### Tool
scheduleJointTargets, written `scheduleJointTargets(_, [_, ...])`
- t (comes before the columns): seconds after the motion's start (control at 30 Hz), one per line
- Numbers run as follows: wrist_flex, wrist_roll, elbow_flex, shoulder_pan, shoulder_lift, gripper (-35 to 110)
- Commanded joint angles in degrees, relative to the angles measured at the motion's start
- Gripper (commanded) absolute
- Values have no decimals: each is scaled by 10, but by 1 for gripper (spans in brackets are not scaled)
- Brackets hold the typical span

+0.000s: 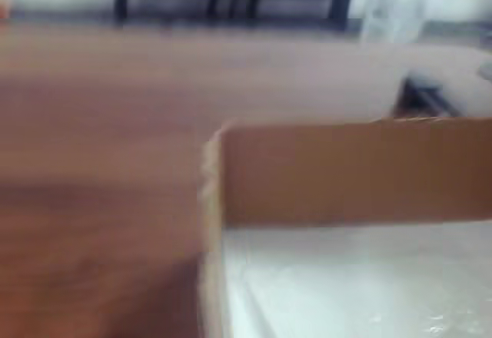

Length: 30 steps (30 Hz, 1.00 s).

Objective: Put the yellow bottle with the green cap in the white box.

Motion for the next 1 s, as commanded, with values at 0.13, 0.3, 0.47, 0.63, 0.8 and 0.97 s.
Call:
scheduleJointTargets(0.13, [50, -6, 21, -25, 103, 0])
scheduleJointTargets(0.3, [115, -11, 76, -42, 243, 0])
scheduleJointTargets(0.47, [203, -1, 62, -60, 293, 0])
scheduleJointTargets(0.63, [189, -3, 103, -63, 293, 0])
scheduleJointTargets(0.8, [202, -8, 163, -62, 293, 0])
scheduleJointTargets(0.97, [278, -21, 163, -66, 293, 0])
